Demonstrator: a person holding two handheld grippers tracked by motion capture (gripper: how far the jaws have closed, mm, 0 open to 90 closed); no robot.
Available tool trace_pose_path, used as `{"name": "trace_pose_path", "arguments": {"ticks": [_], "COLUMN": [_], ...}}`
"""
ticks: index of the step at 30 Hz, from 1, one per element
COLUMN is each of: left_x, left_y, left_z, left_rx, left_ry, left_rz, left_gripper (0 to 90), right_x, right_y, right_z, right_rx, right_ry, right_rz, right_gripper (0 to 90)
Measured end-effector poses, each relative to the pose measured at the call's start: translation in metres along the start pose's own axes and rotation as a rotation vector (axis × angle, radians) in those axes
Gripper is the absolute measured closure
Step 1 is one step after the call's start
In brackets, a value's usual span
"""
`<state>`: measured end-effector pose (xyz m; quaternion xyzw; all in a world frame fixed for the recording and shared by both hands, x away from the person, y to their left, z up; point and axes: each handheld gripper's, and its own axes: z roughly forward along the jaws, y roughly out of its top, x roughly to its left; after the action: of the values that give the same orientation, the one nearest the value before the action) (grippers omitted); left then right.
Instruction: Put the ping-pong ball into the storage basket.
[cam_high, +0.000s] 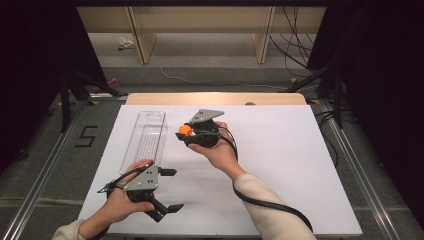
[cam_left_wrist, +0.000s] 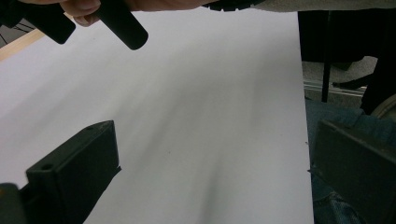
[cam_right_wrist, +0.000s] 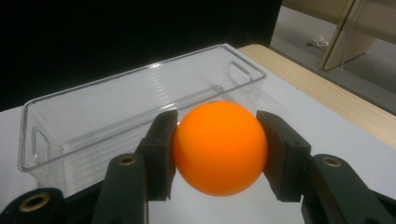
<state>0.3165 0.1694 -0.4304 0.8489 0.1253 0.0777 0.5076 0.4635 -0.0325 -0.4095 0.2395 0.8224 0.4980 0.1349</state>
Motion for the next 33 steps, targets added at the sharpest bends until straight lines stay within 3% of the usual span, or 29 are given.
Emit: {"name": "trace_pose_path", "arguments": {"ticks": [33], "left_x": [0.0001], "left_y": [0.0], "left_z": [-0.0003], "left_rx": [-0.003], "left_ry": [-0.003], "left_rz": [-0.002], "left_gripper": [0.8], "right_x": [0.0062], "right_y": [0.0079], "right_z": [0.01], "right_rx": [-0.002], "right_ry": [0.026], "right_rz": [-0.01], "right_gripper": [51.5]}}
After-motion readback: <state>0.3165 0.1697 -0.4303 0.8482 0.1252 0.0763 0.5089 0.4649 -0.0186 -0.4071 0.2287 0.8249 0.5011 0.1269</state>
